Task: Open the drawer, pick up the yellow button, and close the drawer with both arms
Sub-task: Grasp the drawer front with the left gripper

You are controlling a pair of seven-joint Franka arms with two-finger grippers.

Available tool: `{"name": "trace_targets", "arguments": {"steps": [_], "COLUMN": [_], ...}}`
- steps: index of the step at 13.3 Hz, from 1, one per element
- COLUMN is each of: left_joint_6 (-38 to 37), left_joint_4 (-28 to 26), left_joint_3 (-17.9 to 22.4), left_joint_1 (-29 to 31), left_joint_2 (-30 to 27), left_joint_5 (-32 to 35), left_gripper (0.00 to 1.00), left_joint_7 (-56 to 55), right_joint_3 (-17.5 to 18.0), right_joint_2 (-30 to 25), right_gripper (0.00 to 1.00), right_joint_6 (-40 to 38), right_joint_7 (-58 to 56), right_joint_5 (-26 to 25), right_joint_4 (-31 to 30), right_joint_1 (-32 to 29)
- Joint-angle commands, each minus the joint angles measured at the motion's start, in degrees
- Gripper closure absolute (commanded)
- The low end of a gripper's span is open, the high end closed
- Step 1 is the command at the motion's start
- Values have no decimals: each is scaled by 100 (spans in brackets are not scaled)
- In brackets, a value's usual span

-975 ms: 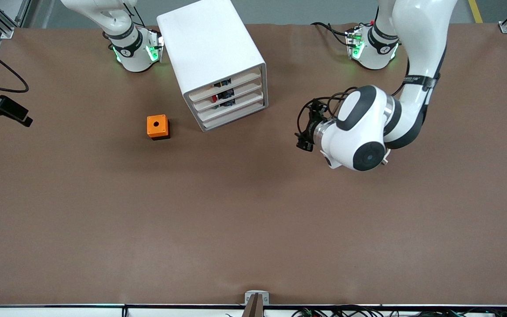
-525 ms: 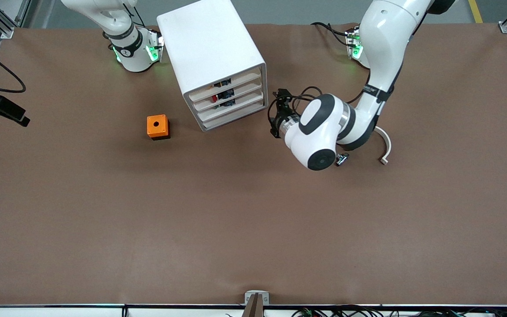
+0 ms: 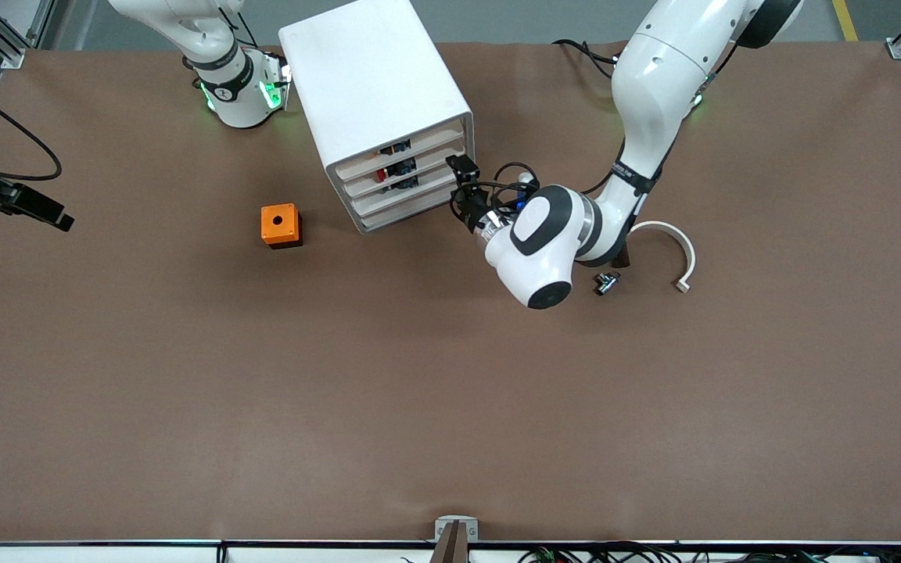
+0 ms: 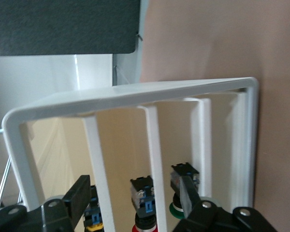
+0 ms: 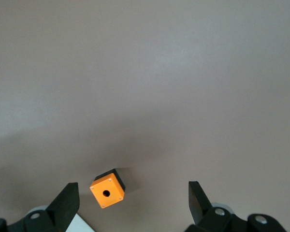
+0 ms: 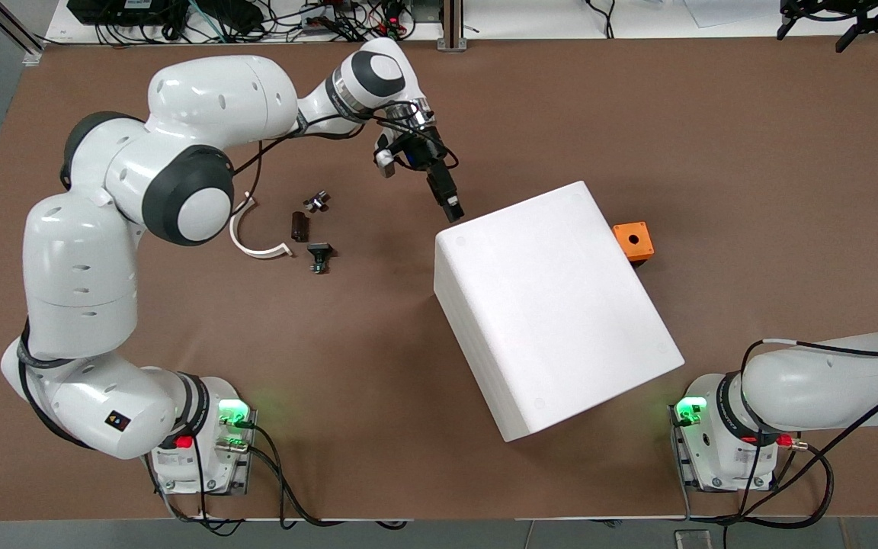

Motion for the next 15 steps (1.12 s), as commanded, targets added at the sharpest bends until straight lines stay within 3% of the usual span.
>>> {"name": "trace_targets", "arguments": {"steps": [1,3,4,5,8,11,15], "left_joint_6": [-297,-509,-588,-623,-632,-746,-835], "left_joint_4": [167,167,167,167,158,167,569], "left_joint_3": [26,26,17,-18,-27,-18,52], "left_joint_1": [-186,-239,-248,-283,-415,-345,171], "left_joint_2": [187,232,241,249,249,320,346], "left_joint_5": [-379,-503,-573,-661,-688,-688,-644], "left_gripper": [19,22,29,42,59,95,99], "left_joint_7": [-561,-642,-642,-642,-642,-633,-554], "right_joint_3": [95,95,95,95,104,104,113], "right_joint_2": [8,17,17,17,17,26,43], "right_gripper": [0,0,0,0,0,0,0], "right_joint_6": [-68,-60,-68,-68,-86,-16,81], "right_joint_7": [638,1192,1438,1710,2187,2766,3906], "right_joint_5": [111,154,268,364,664,752,743], "right_joint_4": [4,4,4,4,13,13,13], "right_joint_1": [123,343,457,502,713,985,1494]}}
